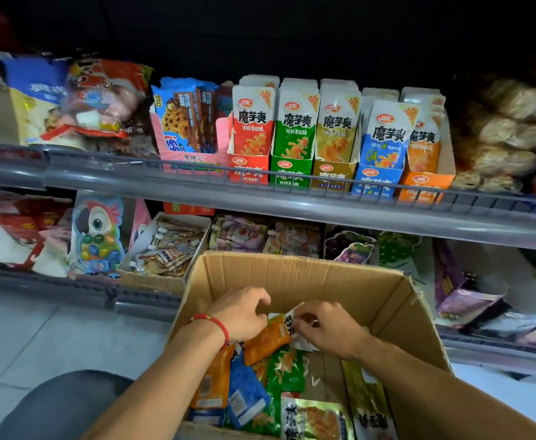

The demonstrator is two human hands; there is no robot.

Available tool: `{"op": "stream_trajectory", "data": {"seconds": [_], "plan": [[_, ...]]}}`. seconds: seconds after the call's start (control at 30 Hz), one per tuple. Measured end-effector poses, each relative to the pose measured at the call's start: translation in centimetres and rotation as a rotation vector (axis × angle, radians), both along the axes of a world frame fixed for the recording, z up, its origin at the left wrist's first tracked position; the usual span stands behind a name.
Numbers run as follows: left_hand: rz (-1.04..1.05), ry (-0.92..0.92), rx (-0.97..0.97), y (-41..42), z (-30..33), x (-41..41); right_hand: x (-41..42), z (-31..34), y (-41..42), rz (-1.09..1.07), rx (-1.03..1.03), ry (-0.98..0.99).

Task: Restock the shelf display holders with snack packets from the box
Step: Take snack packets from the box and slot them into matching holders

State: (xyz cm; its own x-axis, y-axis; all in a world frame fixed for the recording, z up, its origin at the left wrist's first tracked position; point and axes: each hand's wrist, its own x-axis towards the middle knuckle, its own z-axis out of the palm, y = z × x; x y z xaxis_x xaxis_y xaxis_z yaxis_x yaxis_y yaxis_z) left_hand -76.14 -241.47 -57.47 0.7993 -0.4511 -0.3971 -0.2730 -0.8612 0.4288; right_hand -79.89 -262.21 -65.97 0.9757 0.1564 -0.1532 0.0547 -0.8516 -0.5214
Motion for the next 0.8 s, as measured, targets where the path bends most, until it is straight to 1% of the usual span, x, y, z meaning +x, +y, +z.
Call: {"op": "stream_trajectory", "data": {"seconds": [0.07,0.17,0.23,0.37,0.47,0.53,0.57,0.63,0.7,0.73,0.8], "plan": [[0.021,0.004,-0.011,0.1,-0.1,0.1,0.4,-1.5,0.5,-0.14,0.042,0.098],[0.055,-0.036,-0.049,0.5,0.0,0.6,0.9,-3.7,1.7,-0.305,0.117,0.219],[0.077,-0.07,-0.078,0.7,0.4,0.9,1.1,-4.5,2.8,-0.442,0.197,0.225],[0.12,-0.095,-0.127,1.2,0.9,1.6,2.0,-6.0,4.5,-0.722,0.355,0.175],[0.121,-0.129,-0.132,1.4,1.3,1.8,2.0,-6.2,5.3,-0.837,0.497,0.181],[0.112,-0.15,-0.13,1.5,1.8,1.8,1.6,-5.0,5.3,-0.839,0.578,0.169],[0.105,-0.152,-0.127,1.5,1.9,1.7,1.4,-3.9,4.9,-0.797,0.587,0.142],[0.084,-0.149,-0.121,1.5,2.1,1.6,0.6,-1.0,3.8,-0.627,0.559,0.079],[0.059,-0.117,-0.133,1.2,2.4,1.5,-0.5,2.8,2.6,-0.473,0.584,0.066],[0.05,-0.073,-0.151,0.9,2.4,1.4,-1.0,4.7,2.0,-0.411,0.607,0.083],[0.05,0.101,-0.234,0.3,2.2,1.2,-1.9,8.2,0.8,-0.289,0.693,0.128]]}}
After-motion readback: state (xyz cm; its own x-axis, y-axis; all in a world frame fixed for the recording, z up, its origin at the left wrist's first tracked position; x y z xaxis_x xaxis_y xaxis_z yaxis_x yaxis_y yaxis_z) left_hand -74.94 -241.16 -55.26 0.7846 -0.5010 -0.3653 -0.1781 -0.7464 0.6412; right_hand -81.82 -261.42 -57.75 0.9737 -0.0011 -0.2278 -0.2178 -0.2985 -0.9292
